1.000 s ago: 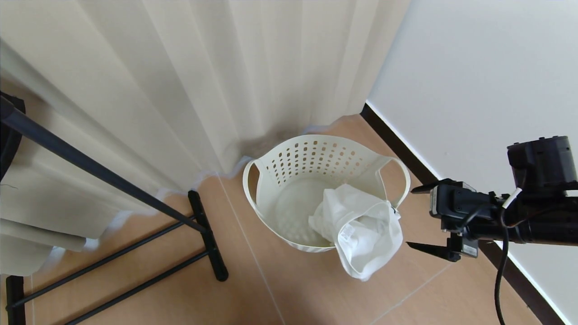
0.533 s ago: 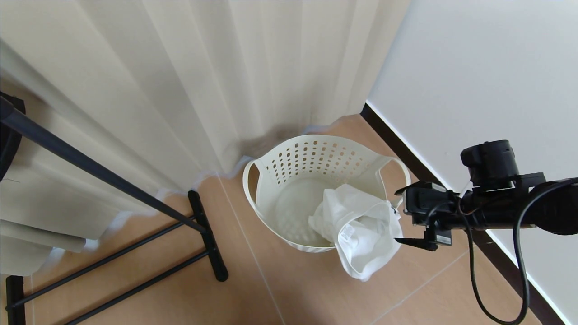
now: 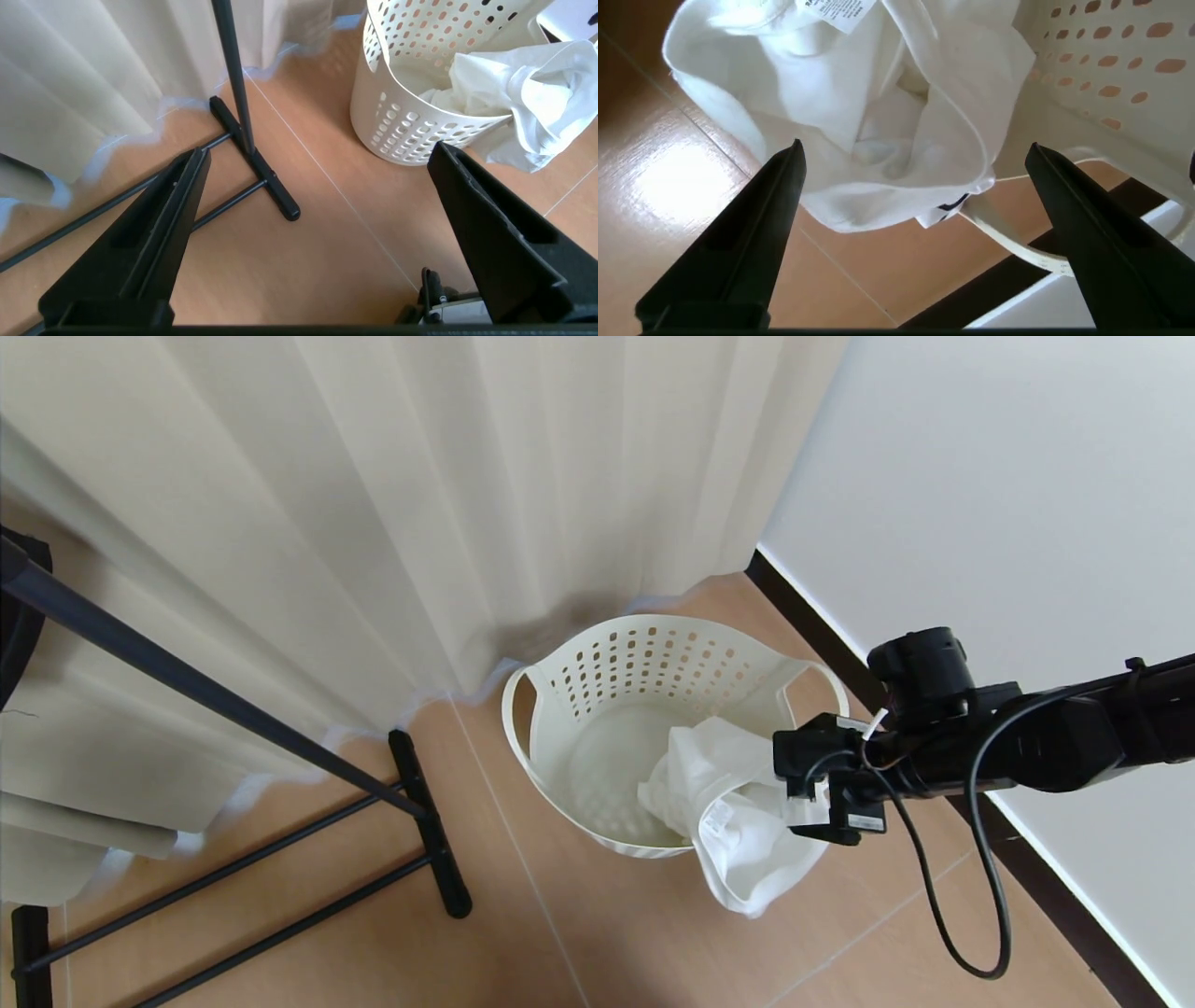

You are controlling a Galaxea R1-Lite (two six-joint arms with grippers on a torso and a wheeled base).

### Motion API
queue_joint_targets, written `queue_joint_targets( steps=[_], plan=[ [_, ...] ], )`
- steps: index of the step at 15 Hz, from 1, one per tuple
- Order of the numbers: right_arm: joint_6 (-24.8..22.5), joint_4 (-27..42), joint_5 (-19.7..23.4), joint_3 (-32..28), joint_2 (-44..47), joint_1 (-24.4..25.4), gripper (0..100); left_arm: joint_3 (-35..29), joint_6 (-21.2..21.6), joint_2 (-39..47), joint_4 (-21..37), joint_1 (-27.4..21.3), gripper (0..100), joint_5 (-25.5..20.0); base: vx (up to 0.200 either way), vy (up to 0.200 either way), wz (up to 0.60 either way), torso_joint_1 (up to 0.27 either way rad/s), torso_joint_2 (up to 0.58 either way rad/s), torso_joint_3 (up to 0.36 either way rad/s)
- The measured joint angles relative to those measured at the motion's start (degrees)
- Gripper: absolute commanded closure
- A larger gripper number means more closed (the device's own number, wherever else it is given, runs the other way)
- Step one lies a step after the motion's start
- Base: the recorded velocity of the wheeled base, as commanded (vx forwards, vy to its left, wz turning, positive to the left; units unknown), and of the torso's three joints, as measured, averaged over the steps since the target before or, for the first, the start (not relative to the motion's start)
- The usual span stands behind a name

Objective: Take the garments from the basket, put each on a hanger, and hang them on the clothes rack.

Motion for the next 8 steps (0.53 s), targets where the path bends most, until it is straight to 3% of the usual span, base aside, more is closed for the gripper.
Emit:
queue_joint_targets(
  steps=[8],
  plan=[
    [0.38,1.38,-5.78,-9.55,8.23,0.27,0,0.00,0.00,0.00,0.00,0.00,0,0.02,0.000,0.000,0.00,0.000,0.00,0.000]
  ],
)
